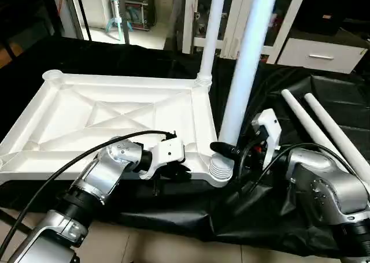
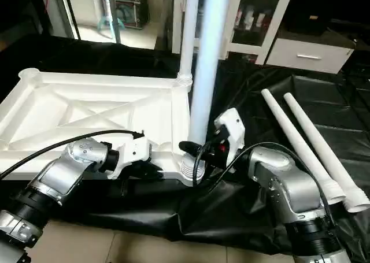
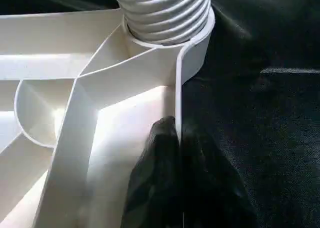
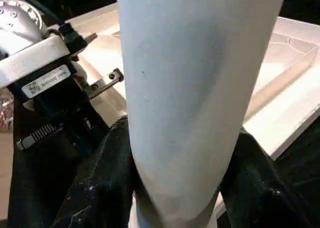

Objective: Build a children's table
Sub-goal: Pick table leg

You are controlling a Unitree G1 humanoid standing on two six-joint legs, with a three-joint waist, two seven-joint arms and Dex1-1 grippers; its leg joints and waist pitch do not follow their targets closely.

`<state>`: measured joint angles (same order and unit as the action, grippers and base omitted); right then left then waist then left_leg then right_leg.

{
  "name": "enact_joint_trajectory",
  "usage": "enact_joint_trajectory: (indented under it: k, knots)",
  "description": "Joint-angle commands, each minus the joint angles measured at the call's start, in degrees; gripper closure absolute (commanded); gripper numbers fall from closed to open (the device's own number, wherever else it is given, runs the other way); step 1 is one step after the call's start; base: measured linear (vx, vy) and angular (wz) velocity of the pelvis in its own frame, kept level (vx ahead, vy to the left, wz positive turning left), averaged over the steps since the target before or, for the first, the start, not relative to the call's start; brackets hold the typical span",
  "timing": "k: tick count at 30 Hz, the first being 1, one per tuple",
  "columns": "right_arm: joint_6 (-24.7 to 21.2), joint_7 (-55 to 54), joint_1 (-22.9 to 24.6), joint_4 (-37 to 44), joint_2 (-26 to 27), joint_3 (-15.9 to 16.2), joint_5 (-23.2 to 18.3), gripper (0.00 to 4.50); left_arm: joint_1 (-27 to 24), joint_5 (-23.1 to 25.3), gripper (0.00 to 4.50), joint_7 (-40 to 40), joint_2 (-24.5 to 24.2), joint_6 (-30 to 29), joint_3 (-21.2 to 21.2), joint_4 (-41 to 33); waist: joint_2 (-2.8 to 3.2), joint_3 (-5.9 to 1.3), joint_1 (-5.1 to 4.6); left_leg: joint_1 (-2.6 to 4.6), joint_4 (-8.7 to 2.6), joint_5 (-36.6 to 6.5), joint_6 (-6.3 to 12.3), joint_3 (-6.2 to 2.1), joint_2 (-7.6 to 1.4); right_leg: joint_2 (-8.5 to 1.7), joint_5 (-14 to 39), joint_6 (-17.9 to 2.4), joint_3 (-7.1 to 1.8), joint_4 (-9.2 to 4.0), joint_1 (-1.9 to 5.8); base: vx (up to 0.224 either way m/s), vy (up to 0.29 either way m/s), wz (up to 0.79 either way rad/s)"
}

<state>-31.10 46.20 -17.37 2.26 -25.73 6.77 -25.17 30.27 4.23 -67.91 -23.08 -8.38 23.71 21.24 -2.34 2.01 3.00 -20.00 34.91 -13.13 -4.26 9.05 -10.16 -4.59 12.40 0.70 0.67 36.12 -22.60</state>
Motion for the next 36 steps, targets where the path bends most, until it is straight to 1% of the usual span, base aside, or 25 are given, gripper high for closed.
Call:
enact_joint_trajectory:
  k: [1, 3, 6, 10, 11, 14, 15, 16, 18, 20, 21, 23, 24, 27, 29, 31, 34, 36]
  knots:
    - [-0.24, 0.50, 0.69, 0.05, -0.60, 1.90, 1.62, 2.64, -0.78, 1.11, 4.47, -0.13, 0.60, -0.61, 2.69, 1.99, -0.15, -2.57, 0.06, -0.09, -4.53, -3.92, 2.26, 0.00, -2.33, -2.80, 1.03, -13.83, -1.56, -3.81, 2.70, 0.000, 0.000, 0.00]
    - [1.18, 0.74, 1.40, -0.49, -0.71, 2.77, 2.59, 2.64, -0.74, 1.33, 4.47, -0.04, 0.62, -0.65, 2.61, 2.21, -0.09, -2.60, 0.11, -0.05, -4.52, -4.00, 2.16, 0.00, -2.31, -2.80, 0.27, -13.94, -1.55, -3.81, 2.65, 0.000, 0.000, 0.00]
    - [1.73, 0.53, 1.69, -1.12, -0.31, 2.68, 2.86, 2.64, -0.79, 1.53, 4.47, 0.09, 0.58, -0.75, 2.58, 2.27, -0.18, -2.56, 0.09, -0.04, -4.67, -5.17, 1.84, -0.04, -2.35, -2.81, 1.04, -13.87, -1.56, -3.93, 2.66, 0.000, 0.000, 0.00]
    - [2.12, 0.03, 2.26, -2.05, 0.59, 1.81, 2.52, 2.64, -0.74, 1.73, 4.47, 0.27, 0.58, -0.79, 2.48, 2.40, -0.22, -2.58, 0.07, -0.03, -4.79, -6.10, 1.51, -0.12, -2.41, -2.83, 2.03, -13.65, -1.56, -4.00, 2.58, 0.000, 0.000, 0.00]
    - [2.31, -0.18, 2.60, -2.45, 0.91, 1.44, 2.43, 2.64, -0.72, 1.75, 4.47, 0.32, 0.57, -0.83, 2.46, 2.45, -0.25, -2.63, 0.08, 0.05, -4.81, -6.09, 1.43, -0.14, -2.44, -2.79, 1.76, -13.62, -1.52, -3.98, 2.57, 0.000, 0.000, 0.00]
    - [3.17, -1.47, 4.30, -4.18, 2.19, -0.38, 1.67, 2.64, -0.67, 1.96, 4.47, 0.71, 0.48, -0.79, 2.34, 2.67, -0.29, -2.63, 0.10, -0.02, -4.85, -6.30, 1.38, -0.12, -2.42, -2.85, 1.50, -13.72, -1.54, -4.02, 2.56, 0.000, 0.000, 0.00]
    - [3.40, -1.90, 4.70, -4.64, 2.47, -0.82, 1.52, 2.64, -0.66, 1.99, 4.47, 0.77, 0.48, -0.79, 2.30, 2.73, -0.25, -2.58, 0.09, -0.01, -4.89, -6.64, 1.32, -0.12, -2.41, -2.84, 1.73, -13.74, -1.55, -4.05, 2.49, 0.000, 0.000, 0.00]
    - [3.40, -1.90, 4.70, -4.64, 2.47, -0.82, 1.52, 2.64, -0.66, 1.99, 4.47, 0.77, 0.48, -0.79, 2.30, 2.73, -0.33, -2.57, 0.08, -0.02, -4.88, -6.85, 1.35, -0.08, -2.38, -2.82, 1.98, -13.64, -1.56, -4.13, 2.50, 0.000, 0.000, 0.00]
    - [3.81, -2.38, 5.97, -5.27, 2.90, -1.49, 1.27, 2.64, -0.57, 2.10, 4.47, 0.72, 0.47, -0.77, 2.26, 2.97, -0.04, -2.47, 0.05, 0.13, -5.13, -8.75, 0.79, -0.18, -2.49, -2.84, 4.35, -13.32, -1.54, -4.36, 2.39, 0.000, 0.000, 0.00]
    - [3.93, -2.36, 6.87, -5.45, 3.11, -1.81, 1.07, 2.64, -0.34, 2.15, 4.47, 0.72, 0.54, -0.75, 2.23, 3.26, -0.16, -2.31, -0.01, 0.14, -5.35, -10.62, 0.36, -0.22, -2.50, -2.83, 6.99, -12.76, -1.58, -4.68, 2.33, 0.000, 0.000, 0.00]
    - [4.09, -2.51, 7.26, -5.68, 3.32, -2.14, 0.98, 2.64, -0.07, 2.16, 4.47, 0.76, 0.63, -0.75, 2.18, 3.51, -0.02, -2.20, -0.03, 0.23, -5.56, -11.92, -0.04, -0.32, -2.56, -2.90, 8.87, -12.39, -1.57, -4.85, 2.27, 0.000, 0.000, 0.00]
    - [4.37, -2.70, 7.69, -6.01, 3.67, -2.65, 0.97, 2.64, 0.28, 2.21, 4.47, 0.94, 0.76, -0.71, 2.08, 3.88, -0.08, -2.20, -0.06, 0.37, -5.72, -12.83, -0.34, -0.36, -2.56, -2.94, 10.04, -11.83, -1.60, -5.09, 2.28, 0.000, 0.000, 0.00]
    - [4.76, -2.97, 7.99, -6.26, 4.06, -3.14, 0.99, 2.64, 0.55, 2.23, 4.47, 1.09, 0.82, -0.67, 1.97, 4.19, -0.04, -2.25, -0.07, 0.40, -5.82, -12.73, -0.40, -0.42, -2.56, -2.95, 9.83, -11.69, -1.60, -5.13, 2.39, 0.000, 0.000, 0.00]
    - [5.88, -3.79, 8.85, -6.90, 4.80, -4.25, 0.81, 2.64, 1.14, 2.12, 4.47, 1.78, 1.08, -0.67, 1.46, 4.98, 0.00, -2.39, -0.06, 0.46, -5.77, -10.81, -0.04, -0.33, -2.54, -2.87, 6.50, -12.19, -1.53, -4.97, 2.45, 0.000, 0.000, 0.00]
    - [6.47, -4.25, 9.56, -7.09, 5.27, -4.93, 0.54, 2.64, 1.39, 2.02, 4.47, 2.02, 1.16, -0.65, 1.25, 5.33, -0.02, -2.41, -0.06, 0.43, -5.74, -10.42, 0.13, -0.30, -2.48, -2.85, 5.76, -12.43, -1.52, -4.95, 2.51, 0.000, 0.000, 0.00]
    - [6.69, -4.44, 9.93, -7.09, 5.55, -5.28, 0.33, 2.64, 1.49, 2.00, 4.47, 2.04, 1.15, -0.60, 1.20, 5.45, -0.06, -2.32, -0.04, 0.35, -5.82, -10.69, 0.18, -0.32, -2.51, -2.90, 6.08, -12.44, -1.54, -5.02, 2.56, 0.000, 0.000, 0.00]
    - [7.56, -4.22, 11.60, -7.01, 6.30, -6.21, -0.54, 2.64, 1.72, 1.94, 4.47, 2.15, 1.07, -0.52, 1.13, 5.80, 0.00, -2.10, -0.09, 0.43, -6.18, -13.78, -0.11, -0.46, -2.66, -2.99, 10.64, -11.74, -1.57, -5.46, 2.33, 0.000, 0.000, 0.00]
    - [8.02, -3.98, 12.83, -6.91, 6.69, -6.70, -1.01, 2.64, 1.81, 1.87, 4.47, 2.25, 1.03, -0.52, 1.05, 5.93, 0.02, -2.12, -0.10, 0.43, -6.23, -14.23, -0.18, -0.50, -2.69, -3.01, 11.23, -11.41, -1.61, -5.55, 2.26, 0.000, 0.000, 0.00]
